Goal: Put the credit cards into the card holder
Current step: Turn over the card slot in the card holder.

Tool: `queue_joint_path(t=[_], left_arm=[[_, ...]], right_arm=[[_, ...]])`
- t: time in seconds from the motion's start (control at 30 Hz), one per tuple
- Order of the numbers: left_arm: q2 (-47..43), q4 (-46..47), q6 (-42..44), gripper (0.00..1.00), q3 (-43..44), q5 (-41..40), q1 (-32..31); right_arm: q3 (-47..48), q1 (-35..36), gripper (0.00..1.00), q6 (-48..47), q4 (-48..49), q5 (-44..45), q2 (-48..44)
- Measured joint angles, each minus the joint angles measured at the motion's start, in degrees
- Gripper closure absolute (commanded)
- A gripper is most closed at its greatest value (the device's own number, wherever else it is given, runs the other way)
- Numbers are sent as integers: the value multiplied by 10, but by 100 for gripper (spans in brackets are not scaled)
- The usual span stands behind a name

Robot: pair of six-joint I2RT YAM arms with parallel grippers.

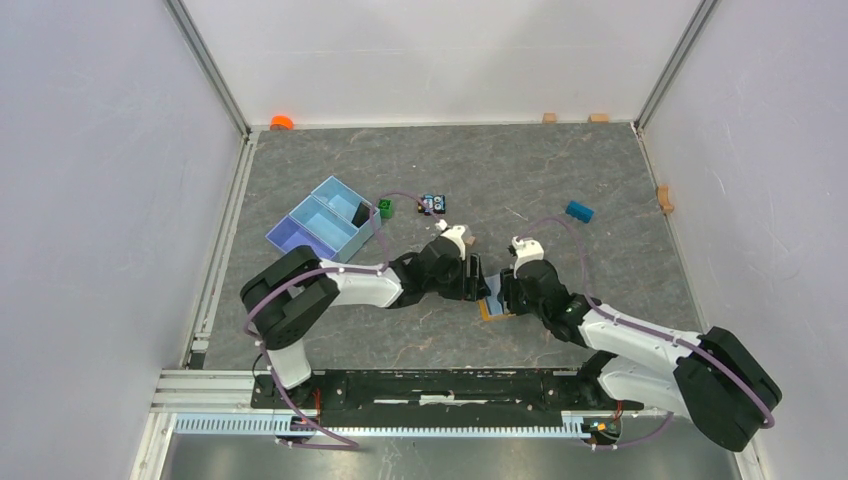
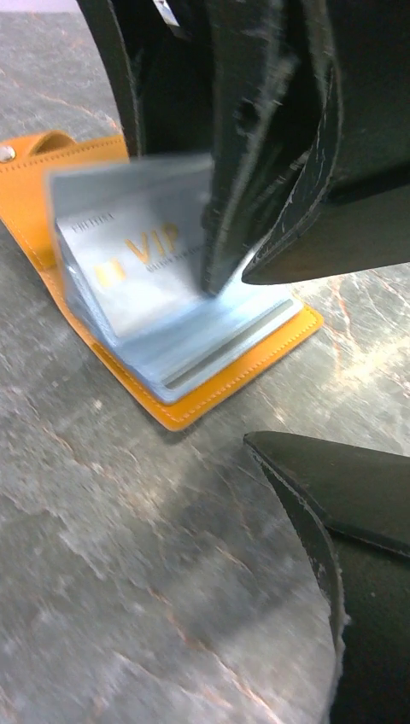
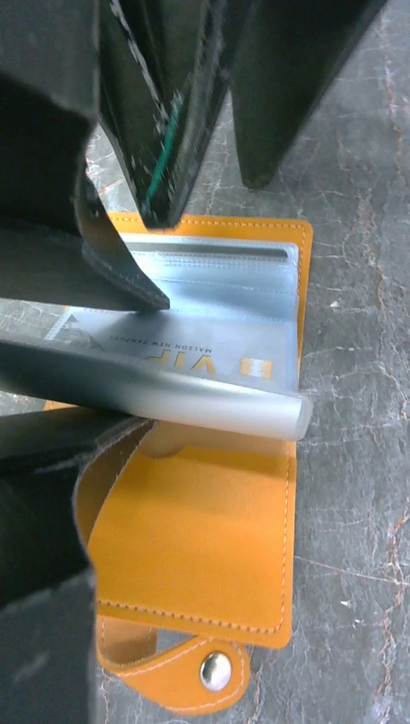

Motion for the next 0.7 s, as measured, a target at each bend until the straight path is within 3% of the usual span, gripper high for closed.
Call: queue_joint_path(t=[0.17,0.43,0.7], left_arm=[[-46,-24,-10,24,-40,-25,0],[-121,-25,-45,24,-120,-16,14],[-150,70,-104,25,-200,38,41]], right_arm=[[0,-1,68,17,12,-5,9],[-21,-25,69,66,52,-100,7],[-80,-28,70,170,160,-218,7]])
